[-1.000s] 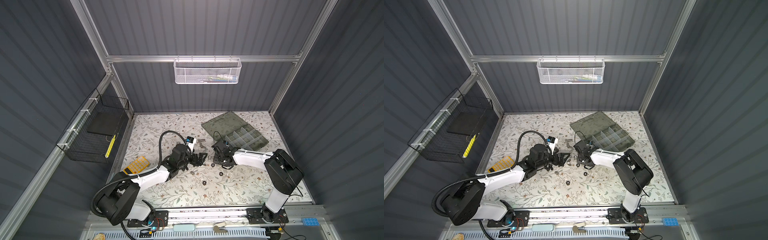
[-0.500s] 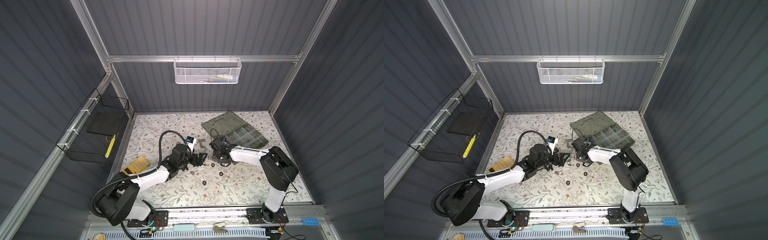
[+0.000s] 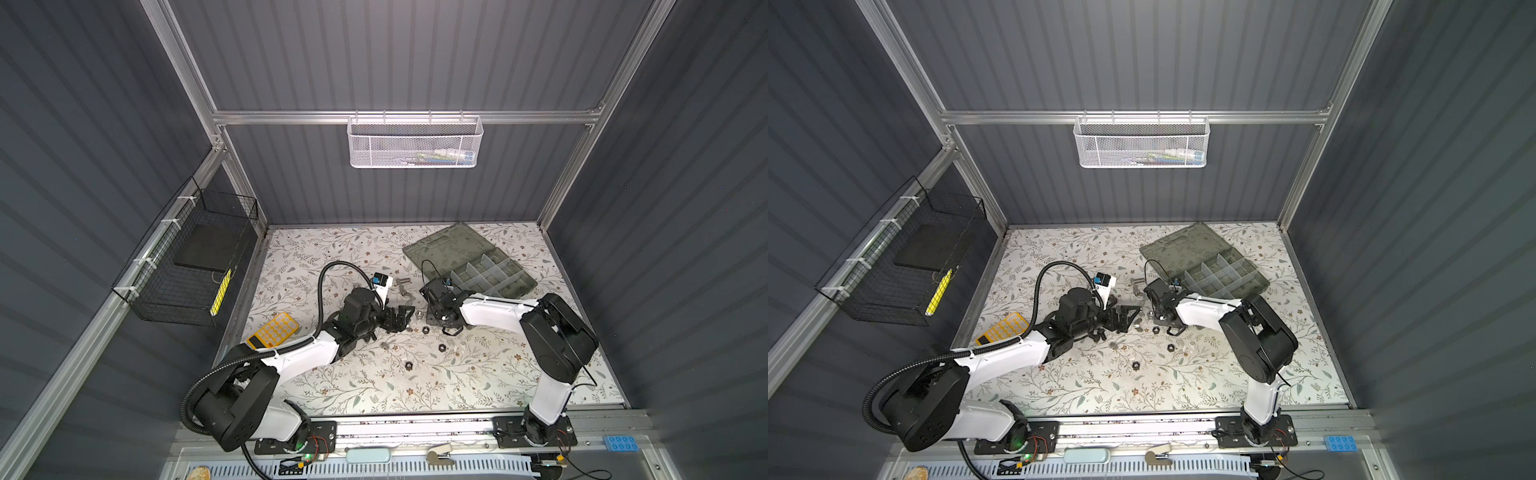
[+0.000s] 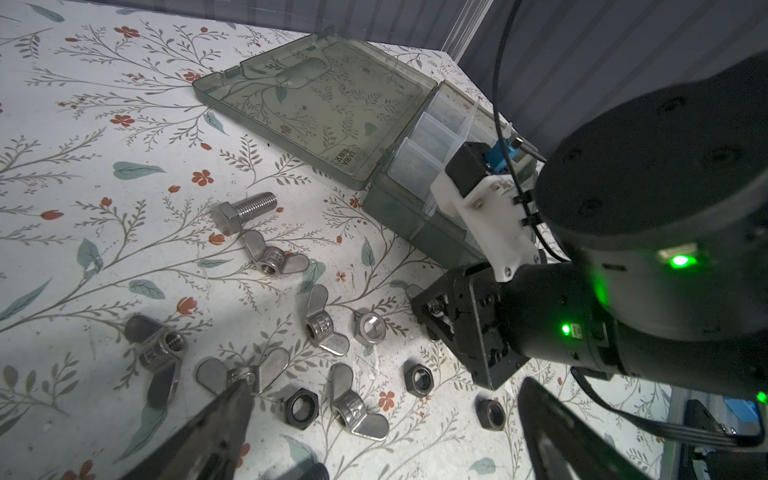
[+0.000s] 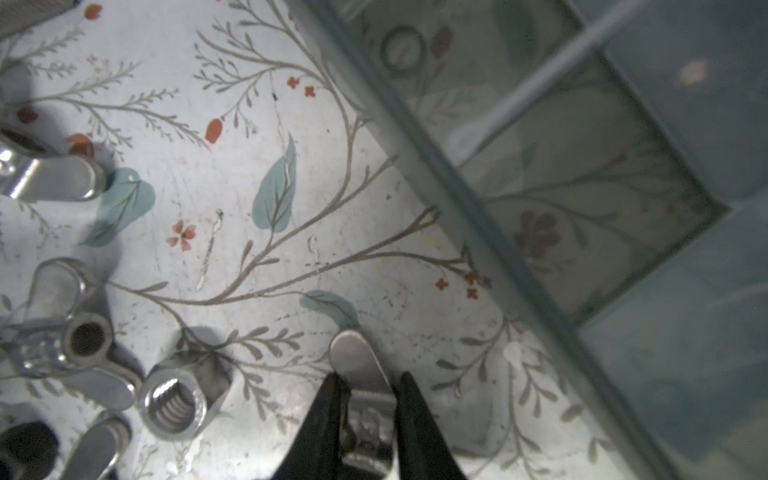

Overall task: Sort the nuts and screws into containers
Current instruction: 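Carry the wing nut with the right gripper over a box compartment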

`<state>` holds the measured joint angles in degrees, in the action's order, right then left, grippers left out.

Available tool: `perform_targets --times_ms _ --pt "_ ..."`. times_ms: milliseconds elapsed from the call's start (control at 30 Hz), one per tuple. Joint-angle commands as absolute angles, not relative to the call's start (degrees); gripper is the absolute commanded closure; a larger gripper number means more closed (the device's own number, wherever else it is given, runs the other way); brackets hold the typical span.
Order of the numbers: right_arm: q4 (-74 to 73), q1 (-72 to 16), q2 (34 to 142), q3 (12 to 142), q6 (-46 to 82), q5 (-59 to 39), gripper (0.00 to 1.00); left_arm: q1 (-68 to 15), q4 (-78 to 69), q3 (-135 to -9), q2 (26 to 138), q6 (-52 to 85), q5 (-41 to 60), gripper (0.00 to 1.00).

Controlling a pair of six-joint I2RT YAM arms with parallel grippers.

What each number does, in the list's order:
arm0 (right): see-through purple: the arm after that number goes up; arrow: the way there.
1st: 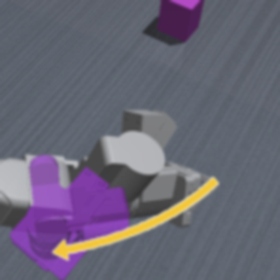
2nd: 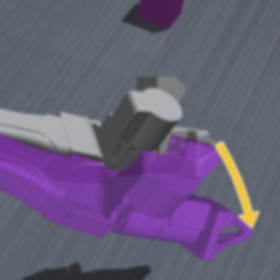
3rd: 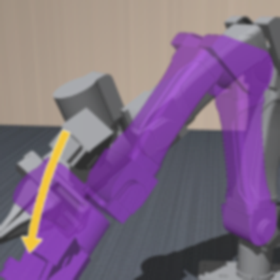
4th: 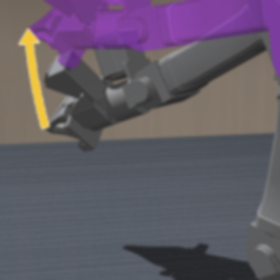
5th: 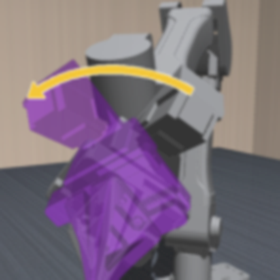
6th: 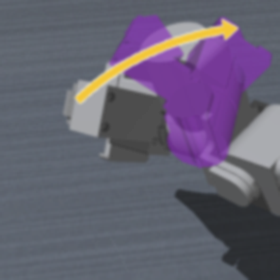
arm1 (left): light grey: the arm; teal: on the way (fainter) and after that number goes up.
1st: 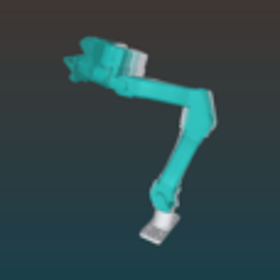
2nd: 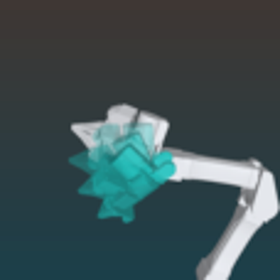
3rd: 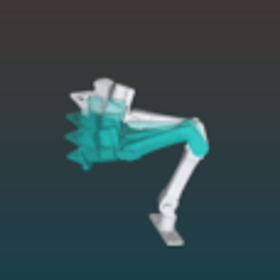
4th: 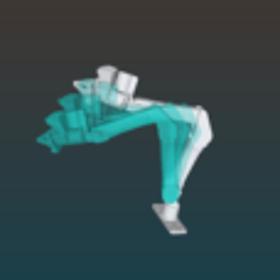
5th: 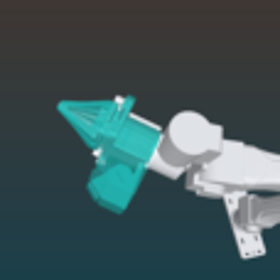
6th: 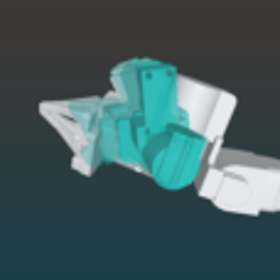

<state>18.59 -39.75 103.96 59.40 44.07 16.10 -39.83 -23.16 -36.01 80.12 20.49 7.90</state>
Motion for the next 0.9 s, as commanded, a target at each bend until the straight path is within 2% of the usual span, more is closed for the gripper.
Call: perform_targets --times_ms 0,200,600,867 --pt "20.04 -39.91 103.92 58.15 43.39 16.09 0.9 -40.17 -22.86 -36.47 79.1 19.25 7.47 0.0" --pt "20.34 -39.9 101.92 59.29 42.13 15.82 0.95 -40.17 -22.68 -36.56 79.1 19.25 7.54 0.0" --pt "23.75 -39.25 96.88 64.38 39.53 14.97 0.96 -40.2 -24.59 -34.86 76.82 19.03 7.95 0.0" --pt "25.68 -35.8 91.95 67.24 37.0 15.37 0.96 -40.26 -28.48 -33.74 76.86 18.33 12.03 0.0"
